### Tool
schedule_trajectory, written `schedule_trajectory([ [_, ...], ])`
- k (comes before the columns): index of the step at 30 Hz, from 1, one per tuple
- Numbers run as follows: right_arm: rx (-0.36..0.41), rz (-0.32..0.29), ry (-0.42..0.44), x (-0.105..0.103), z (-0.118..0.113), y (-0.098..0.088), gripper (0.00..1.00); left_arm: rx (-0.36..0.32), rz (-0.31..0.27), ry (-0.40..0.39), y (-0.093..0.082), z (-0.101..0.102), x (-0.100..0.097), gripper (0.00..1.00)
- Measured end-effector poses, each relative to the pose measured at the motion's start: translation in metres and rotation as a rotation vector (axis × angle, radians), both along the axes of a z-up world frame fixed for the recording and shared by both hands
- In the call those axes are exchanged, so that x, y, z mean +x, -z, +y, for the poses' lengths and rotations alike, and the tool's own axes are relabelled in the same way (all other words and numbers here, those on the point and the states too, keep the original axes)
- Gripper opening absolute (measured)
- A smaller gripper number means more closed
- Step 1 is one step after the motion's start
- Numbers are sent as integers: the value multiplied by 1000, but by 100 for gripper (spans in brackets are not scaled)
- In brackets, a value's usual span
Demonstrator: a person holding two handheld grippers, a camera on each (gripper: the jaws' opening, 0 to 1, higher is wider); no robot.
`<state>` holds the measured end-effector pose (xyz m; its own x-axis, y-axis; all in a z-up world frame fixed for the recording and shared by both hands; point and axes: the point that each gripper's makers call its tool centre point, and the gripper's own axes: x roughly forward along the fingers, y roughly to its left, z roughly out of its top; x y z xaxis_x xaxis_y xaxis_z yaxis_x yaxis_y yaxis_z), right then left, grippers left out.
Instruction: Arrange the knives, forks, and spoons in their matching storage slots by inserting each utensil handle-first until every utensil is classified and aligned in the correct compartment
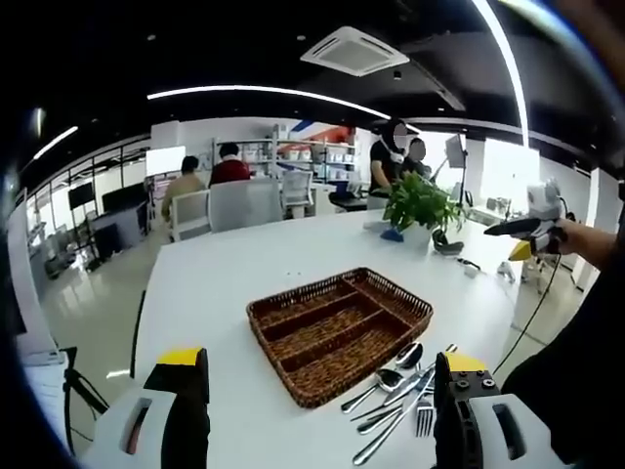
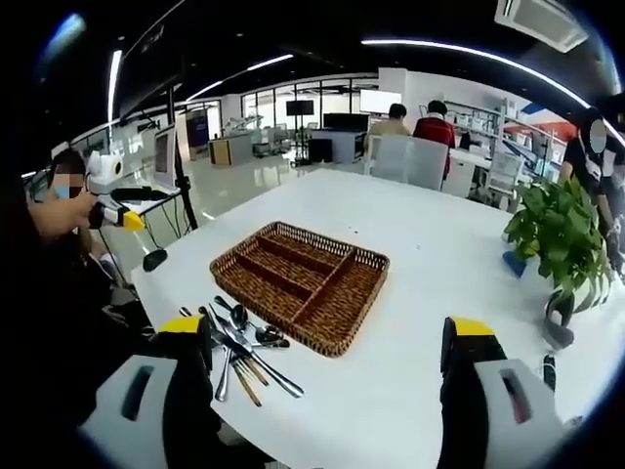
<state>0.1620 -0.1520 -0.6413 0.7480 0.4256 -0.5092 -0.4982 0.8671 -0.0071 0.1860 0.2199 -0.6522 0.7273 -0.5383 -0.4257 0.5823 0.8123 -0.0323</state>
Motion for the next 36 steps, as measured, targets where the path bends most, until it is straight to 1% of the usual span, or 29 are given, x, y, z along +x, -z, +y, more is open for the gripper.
schedule_trajectory([
  [4,3,4,9,-1,0,1,99,-2,-4,8,-2,-1,1,100],
  [6,8,4,12,-1,0,2,99,18,-7,21,-3,-2,0,100],
  [11,12,7,12,-4,2,5,99,27,-11,26,-5,-1,-1,100],
  [16,-45,14,-17,-4,4,8,99,37,-13,28,-4,0,-3,100],
  [21,-54,17,-44,1,10,4,99,76,-17,40,-3,1,-8,100],
  [24,-56,11,-57,5,14,2,99,93,-27,59,-6,0,-10,100],
  [27,-33,8,-66,13,21,1,99,125,-36,90,-9,-4,-12,100],
  [30,-36,1,-73,19,26,0,99,148,-41,112,-12,-5,-13,100],
  [31,-36,2,-75,21,28,0,99,173,-64,104,-16,-2,-10,100],
  [33,-39,-2,-84,24,31,-1,99,168,-54,115,-22,-3,-10,100],
  [35,-43,-4,-90,25,33,-2,99,177,-63,130,-29,-4,-8,100],
  [36,-44,-5,-94,26,34,-2,99,182,-57,149,-31,-6,-9,100],
])
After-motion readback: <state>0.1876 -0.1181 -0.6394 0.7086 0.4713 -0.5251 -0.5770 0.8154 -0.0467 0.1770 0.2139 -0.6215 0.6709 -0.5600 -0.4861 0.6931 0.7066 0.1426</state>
